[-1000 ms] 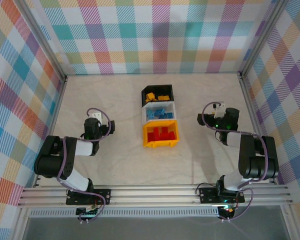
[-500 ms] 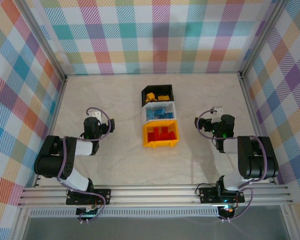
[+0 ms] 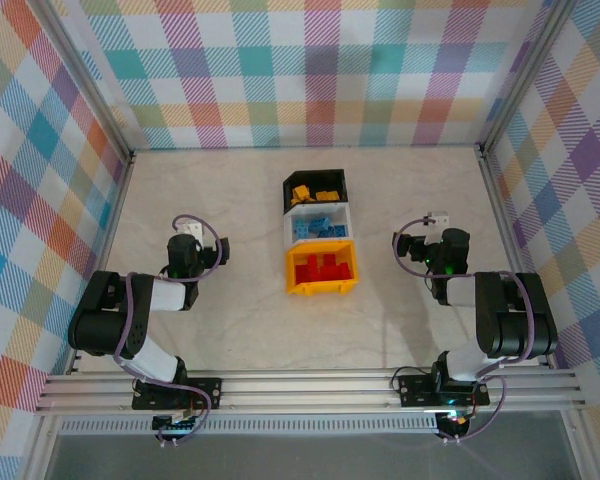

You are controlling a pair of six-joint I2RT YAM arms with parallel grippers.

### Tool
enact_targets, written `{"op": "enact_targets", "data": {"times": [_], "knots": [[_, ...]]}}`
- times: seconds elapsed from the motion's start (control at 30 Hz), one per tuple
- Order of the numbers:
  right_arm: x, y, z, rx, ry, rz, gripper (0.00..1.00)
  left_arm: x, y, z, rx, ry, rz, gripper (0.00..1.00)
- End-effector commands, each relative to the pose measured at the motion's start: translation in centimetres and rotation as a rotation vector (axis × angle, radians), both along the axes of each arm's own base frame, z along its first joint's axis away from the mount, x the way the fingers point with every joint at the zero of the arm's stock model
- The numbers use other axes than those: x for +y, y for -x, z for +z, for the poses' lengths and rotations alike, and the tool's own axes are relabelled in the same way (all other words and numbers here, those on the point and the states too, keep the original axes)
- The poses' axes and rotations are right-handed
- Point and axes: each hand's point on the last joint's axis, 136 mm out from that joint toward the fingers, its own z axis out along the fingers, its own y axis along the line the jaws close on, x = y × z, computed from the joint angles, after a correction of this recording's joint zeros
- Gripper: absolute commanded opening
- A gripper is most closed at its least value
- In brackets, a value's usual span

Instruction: Sort the legos into containers by color

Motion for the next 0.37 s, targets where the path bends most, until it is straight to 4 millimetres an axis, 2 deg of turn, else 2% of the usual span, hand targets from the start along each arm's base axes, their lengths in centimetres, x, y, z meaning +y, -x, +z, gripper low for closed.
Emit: {"op": "enact_targets", "data": {"times": [0.0,0.33], "knots": [[0.14,-0.66,0.98,-0.039,0.005,0.003,1.0,0.63,-0.96,1.52,-0.057,0.002,0.023,1.0],[0.15,-0.64,0.98,-0.04,0.008,0.001,1.0,0.61,-0.97,1.55,-0.058,0.002,0.023,1.0]]}}
